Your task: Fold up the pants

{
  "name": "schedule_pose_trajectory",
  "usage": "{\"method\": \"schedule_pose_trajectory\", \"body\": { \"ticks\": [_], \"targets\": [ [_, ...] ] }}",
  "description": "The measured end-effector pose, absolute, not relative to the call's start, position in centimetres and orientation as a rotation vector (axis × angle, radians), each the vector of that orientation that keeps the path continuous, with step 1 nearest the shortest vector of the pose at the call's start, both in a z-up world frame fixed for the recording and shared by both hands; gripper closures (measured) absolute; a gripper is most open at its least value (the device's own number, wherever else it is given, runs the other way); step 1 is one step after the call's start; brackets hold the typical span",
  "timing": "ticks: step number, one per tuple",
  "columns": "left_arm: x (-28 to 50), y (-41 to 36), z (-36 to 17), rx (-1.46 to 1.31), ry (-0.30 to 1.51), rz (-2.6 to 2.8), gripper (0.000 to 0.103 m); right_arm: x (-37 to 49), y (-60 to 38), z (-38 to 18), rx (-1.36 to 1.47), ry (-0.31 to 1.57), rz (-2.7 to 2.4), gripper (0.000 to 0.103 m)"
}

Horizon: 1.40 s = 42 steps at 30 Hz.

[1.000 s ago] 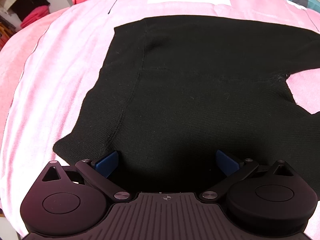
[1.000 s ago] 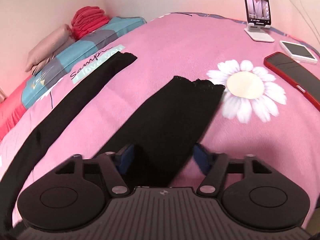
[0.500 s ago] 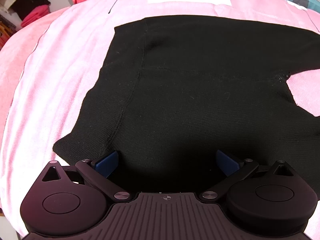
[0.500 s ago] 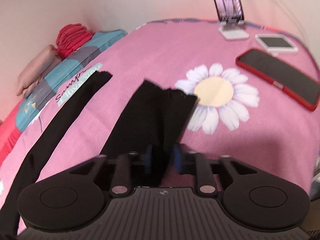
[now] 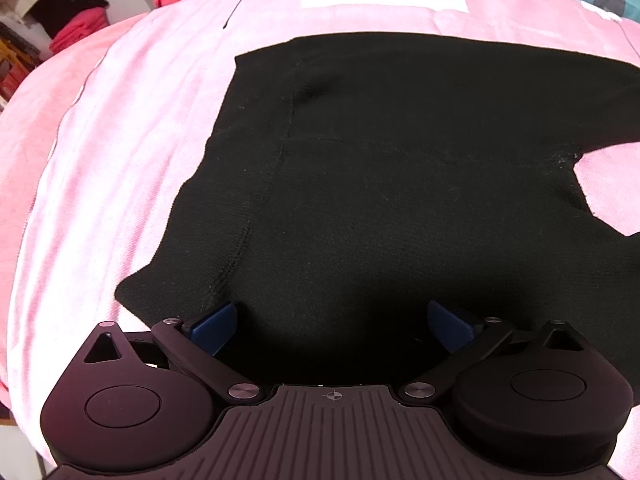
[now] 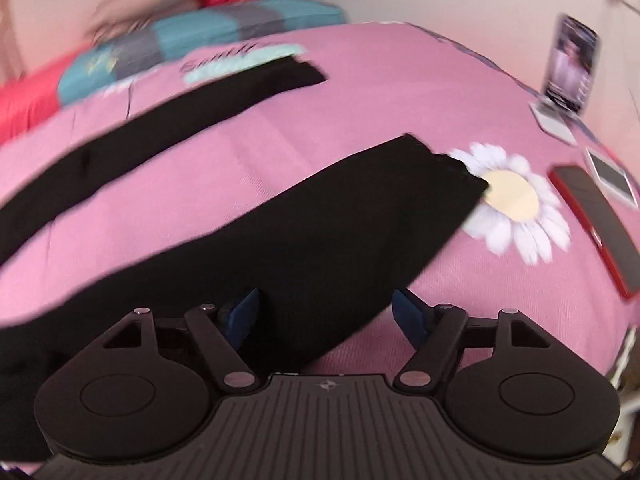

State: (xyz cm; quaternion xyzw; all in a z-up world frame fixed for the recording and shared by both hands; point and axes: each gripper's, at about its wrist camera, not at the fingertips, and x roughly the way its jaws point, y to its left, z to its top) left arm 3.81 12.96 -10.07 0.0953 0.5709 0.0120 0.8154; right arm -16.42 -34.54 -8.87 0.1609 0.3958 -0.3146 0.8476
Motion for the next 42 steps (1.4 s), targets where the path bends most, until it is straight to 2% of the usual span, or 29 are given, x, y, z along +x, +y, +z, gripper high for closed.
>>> {"method": "schedule_pose_trajectory", "body": {
  "ticks": [17,24,28,31,35,42],
  "targets": [
    [3.4,12.6,-8.3,0.182,1.194,0.052,0.0,-15.1,-33.3,-7.7,0.278,0.878,-0.595,0.026],
    [0.1,17.6,-5.8,-0.029,1.218,0.035,0.0,-16.7,-34.6,-6.5,0.316,0.889,-0.536,0.026],
    [-1.8,21.1,-6.5,-0.273,1.3,0.007,0.0,-19.5,-37.7,-6.1,0.543,0.879,-0.508,0.032],
    [-2.0,22.2,-7.8,-0.458,1.321,-0.026,0.0,-21.3,-40.0,-7.2,0.791,0.867,-0.47,0.042],
    [-1.0,22.8,-9.6,-0.644,1.314,-0.035,0.0,-21.6,-41.2,-8.7,0.939,0.86,-0.45,0.043],
    [0.6,22.2,-9.7,-0.714,1.243,-0.063,0.0,-20.8,-42.6,-9.4,1.013,0.8,-0.396,0.042]
  ]
}}
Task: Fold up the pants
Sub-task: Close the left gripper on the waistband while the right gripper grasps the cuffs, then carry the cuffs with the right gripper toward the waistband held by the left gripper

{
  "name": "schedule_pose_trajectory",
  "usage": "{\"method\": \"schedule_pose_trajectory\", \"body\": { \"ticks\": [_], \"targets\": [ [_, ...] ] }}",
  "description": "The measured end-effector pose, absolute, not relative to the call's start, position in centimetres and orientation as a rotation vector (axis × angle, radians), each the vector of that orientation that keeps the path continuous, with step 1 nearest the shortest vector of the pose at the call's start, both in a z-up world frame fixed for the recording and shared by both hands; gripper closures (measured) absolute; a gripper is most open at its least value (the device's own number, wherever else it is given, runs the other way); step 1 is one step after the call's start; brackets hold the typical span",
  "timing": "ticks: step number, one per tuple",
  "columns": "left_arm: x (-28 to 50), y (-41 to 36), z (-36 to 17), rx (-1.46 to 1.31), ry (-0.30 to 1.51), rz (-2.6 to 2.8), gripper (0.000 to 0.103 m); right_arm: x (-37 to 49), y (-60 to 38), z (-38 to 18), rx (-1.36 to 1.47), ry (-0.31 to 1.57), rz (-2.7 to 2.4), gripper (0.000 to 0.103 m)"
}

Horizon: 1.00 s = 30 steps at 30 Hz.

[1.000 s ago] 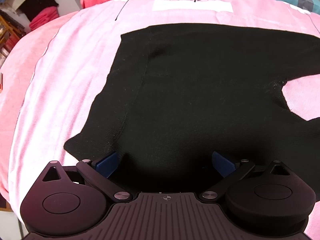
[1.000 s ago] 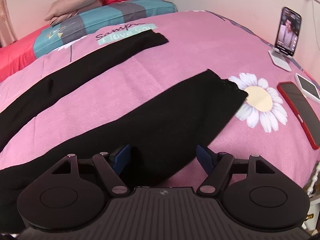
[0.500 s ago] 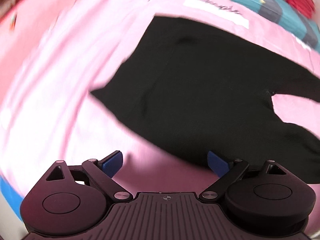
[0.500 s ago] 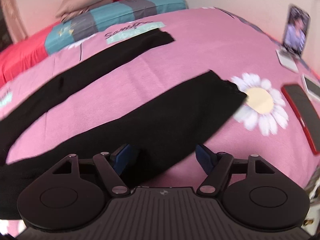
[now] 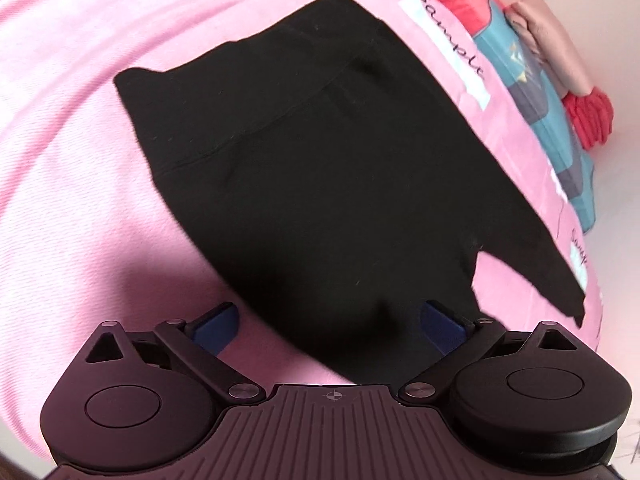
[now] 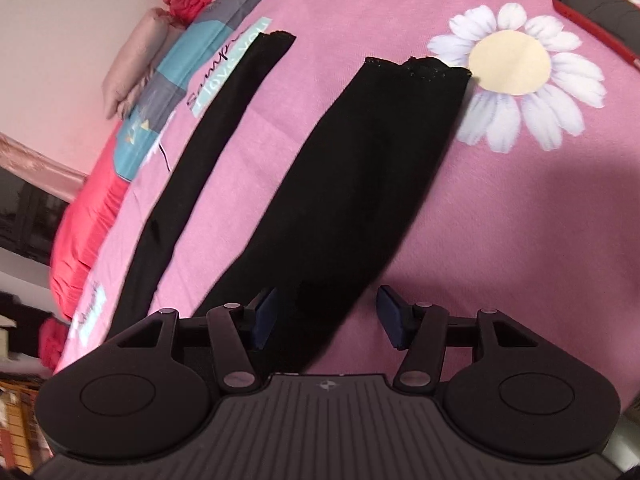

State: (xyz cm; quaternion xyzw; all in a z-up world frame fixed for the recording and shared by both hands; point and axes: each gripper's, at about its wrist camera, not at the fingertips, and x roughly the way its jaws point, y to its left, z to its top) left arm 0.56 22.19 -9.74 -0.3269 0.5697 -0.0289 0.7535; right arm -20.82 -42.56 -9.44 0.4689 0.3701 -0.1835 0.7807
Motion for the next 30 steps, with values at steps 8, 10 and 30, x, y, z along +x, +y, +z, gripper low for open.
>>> {"method": "schedule_pose_trajectory", "body": {
  "ticks": [8,10,30],
  "targets": [
    [1.0,22.5,-9.7,-0.725,1.213,-0.001,0.0,-23.2,-44.2,-11.0,1.194,0.73,-0.351,0.067],
    [1.2,22.4,-9.7,-0.704,1.22,0.018,0.0,-23.4,-44.3,-11.2,1.196,0.733,-0.353,0.072],
    [6.2,22.2,-4.4,-0.708,1.108,-0.006,0.031,-14.1,-44.9,-4.8,1.04,0.695,-0.284,0.096]
  ]
}}
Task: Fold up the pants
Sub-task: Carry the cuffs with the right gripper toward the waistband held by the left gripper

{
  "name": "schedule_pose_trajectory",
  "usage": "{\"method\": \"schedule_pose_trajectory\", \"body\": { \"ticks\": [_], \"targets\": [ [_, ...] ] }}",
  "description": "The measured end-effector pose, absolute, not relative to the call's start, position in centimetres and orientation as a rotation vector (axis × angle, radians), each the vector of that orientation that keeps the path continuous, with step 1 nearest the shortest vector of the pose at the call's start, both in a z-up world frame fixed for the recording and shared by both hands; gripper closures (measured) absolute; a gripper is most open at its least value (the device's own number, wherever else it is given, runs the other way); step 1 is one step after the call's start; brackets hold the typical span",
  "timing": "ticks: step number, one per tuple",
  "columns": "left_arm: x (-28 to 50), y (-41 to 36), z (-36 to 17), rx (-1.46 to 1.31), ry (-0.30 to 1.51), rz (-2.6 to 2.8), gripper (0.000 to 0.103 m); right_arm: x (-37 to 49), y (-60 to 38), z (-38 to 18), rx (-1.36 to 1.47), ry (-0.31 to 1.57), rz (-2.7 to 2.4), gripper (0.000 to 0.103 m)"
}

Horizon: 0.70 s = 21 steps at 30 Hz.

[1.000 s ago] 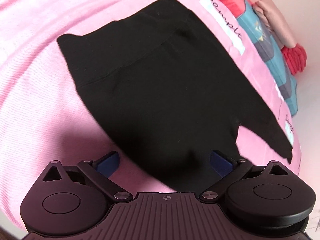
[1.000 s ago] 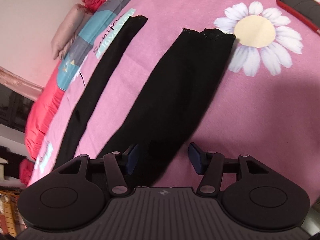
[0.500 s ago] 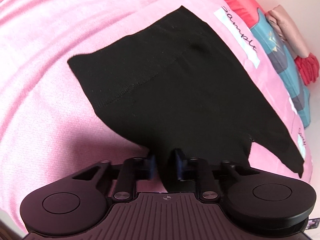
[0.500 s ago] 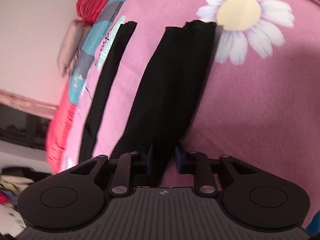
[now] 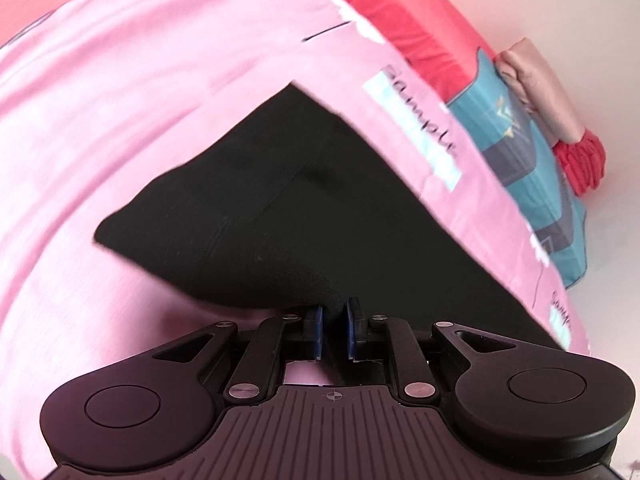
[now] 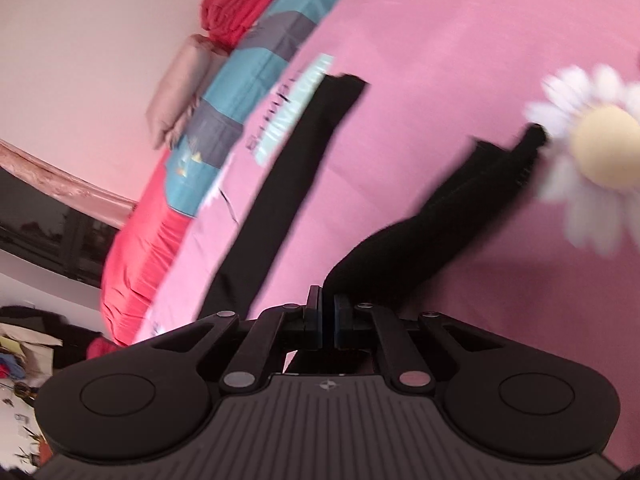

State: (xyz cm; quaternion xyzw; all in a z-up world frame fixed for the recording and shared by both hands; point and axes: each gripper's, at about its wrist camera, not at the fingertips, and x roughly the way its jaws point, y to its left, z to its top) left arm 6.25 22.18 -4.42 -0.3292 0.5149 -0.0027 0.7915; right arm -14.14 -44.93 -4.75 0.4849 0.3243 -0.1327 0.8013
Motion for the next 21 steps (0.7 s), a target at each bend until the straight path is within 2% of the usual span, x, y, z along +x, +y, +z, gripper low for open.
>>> {"method": "schedule_pose_trajectory", "body": {
  "ticks": [9,15,16,17,18,19,20,21],
  "targets": [
    [16.3,20.7,-5.7,-0.637,1.141,0.022,0.035,-0.1,-47.2,-3.9,1.012,0.761,-0.264,0.096],
    [22.5,20.3,-7.9,-0.601,1.192,0.029,0.035,9.4,-48.4,-6.9,1.044,0.848,-0.306,0.096],
    [23.2,20.3,-8.3,-0.6,1.216,0.034,0.034,10.6,-48.6,-7.7,1.042,0.876,-0.32,0.092],
    [23.8,20.3,-8.7,-0.61,1.236,0.029,0.031,11.5,-48.8,-8.5,1.061,0.895,-0.331,0.083],
    [23.9,20.6,-8.7,-0.628,1.247,0.016,0.019,11.9,-49.0,-9.2,1.084,0.894,-0.312,0.081],
    [23.9,21.0,-8.6,-0.653,1.246,0.004,0.014,12.2,-49.2,-9.4,1.104,0.872,-0.269,0.078],
    [23.7,21.4,-8.3,-0.687,1.229,-0.008,0.004,12.1,-49.4,-9.3,1.121,0.839,-0.226,0.068],
    [23.3,21.9,-7.8,-0.725,1.192,-0.019,0.0,11.5,-49.7,-9.1,1.137,0.8,-0.183,0.059]
  ]
}}
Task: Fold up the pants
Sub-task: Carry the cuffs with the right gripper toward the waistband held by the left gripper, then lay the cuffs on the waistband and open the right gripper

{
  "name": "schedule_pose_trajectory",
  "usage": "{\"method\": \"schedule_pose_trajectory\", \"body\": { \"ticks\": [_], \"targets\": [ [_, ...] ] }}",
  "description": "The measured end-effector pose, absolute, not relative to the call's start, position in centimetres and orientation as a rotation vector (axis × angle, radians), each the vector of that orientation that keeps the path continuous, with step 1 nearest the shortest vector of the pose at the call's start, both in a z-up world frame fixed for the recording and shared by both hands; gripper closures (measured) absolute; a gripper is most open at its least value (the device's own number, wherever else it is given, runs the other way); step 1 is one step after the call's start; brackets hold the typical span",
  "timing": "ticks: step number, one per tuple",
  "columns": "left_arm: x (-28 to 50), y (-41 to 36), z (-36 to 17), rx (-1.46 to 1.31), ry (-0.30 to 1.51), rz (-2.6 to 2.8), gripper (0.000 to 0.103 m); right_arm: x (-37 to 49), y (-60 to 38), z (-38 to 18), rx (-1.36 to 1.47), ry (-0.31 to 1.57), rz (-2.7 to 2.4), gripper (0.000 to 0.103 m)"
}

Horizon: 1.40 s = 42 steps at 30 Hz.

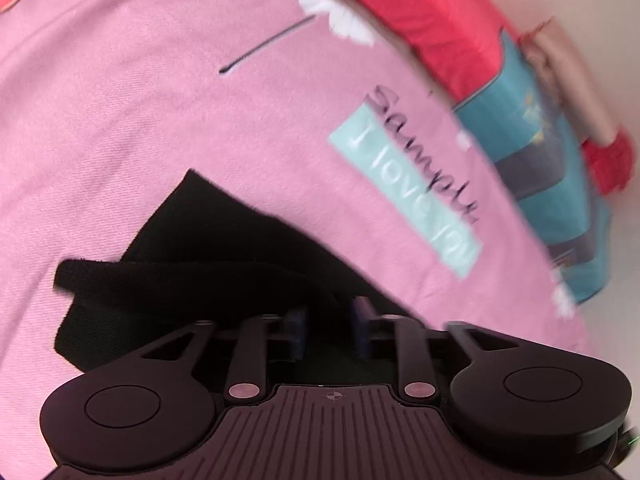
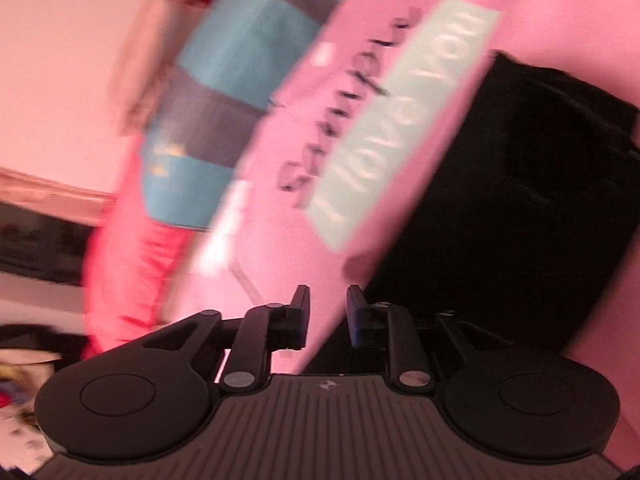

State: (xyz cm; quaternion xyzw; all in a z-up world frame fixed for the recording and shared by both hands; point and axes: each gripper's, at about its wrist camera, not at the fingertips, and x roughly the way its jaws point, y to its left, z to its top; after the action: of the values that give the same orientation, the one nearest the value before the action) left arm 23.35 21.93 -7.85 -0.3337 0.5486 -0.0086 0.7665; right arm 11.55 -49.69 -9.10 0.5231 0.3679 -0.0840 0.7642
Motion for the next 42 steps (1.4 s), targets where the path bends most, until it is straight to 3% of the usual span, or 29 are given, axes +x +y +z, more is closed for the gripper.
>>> {"method": "schedule_pose_trajectory", "body": {
  "ticks": [1,2,7,12,22,24,25,26,33,37,39,41,42],
  "targets": [
    [22.9,22.5,-7.2,-0.754,1.146,-0.011,0.0,10.9,-50.2,-8.7,1.147,0.758,-0.145,0.042],
    [22.4,23.0,-6.6,-0.77,1.104,0.007,0.0,9.9,-50.7,-8.1,1.14,0.71,-0.122,0.041],
    [20.9,23.5,-5.3,-0.727,1.065,0.114,0.0,1.9,-53.3,-4.6,0.972,0.506,-0.401,0.039],
    [19.7,20.3,-5.7,-0.617,1.119,0.13,0.0,-2.9,-51.8,-5.5,0.788,0.574,-0.543,0.039],
    [17.2,12.8,-7.0,-0.402,1.237,0.067,0.0,3.7,-47.5,-6.6,0.301,0.59,-0.479,0.031],
    [17.0,12.0,-7.5,-0.375,1.253,0.074,0.0,5.8,-47.7,-8.1,0.235,0.653,-0.491,0.04],
    [16.9,11.7,-7.7,-0.364,1.259,0.078,0.0,6.6,-48.0,-9.0,0.225,0.691,-0.473,0.081],
    [16.8,11.5,-7.8,-0.353,1.264,0.081,0.0,7.0,-48.0,-9.6,0.218,0.714,-0.451,0.091],
    [16.0,11.0,-8.3,-0.307,1.28,0.104,0.0,5.2,-50.6,-4.8,0.318,0.487,-0.399,0.097],
    [15.6,11.1,-8.9,-0.31,1.29,0.114,0.0,7.4,-51.7,-9.4,0.249,0.722,-0.467,0.095],
    [15.2,11.3,-8.8,-0.314,1.28,0.104,0.0,6.1,-52.2,-9.1,0.321,0.669,-0.463,0.091],
    [14.9,11.6,-8.8,-0.313,1.272,0.102,0.0,5.0,-52.6,-8.2,0.398,0.63,-0.487,0.052],
    [14.7,11.8,-8.7,-0.32,1.267,0.102,0.0,4.8,-52.6,-7.7,0.407,0.621,-0.492,0.051]
  ]
}}
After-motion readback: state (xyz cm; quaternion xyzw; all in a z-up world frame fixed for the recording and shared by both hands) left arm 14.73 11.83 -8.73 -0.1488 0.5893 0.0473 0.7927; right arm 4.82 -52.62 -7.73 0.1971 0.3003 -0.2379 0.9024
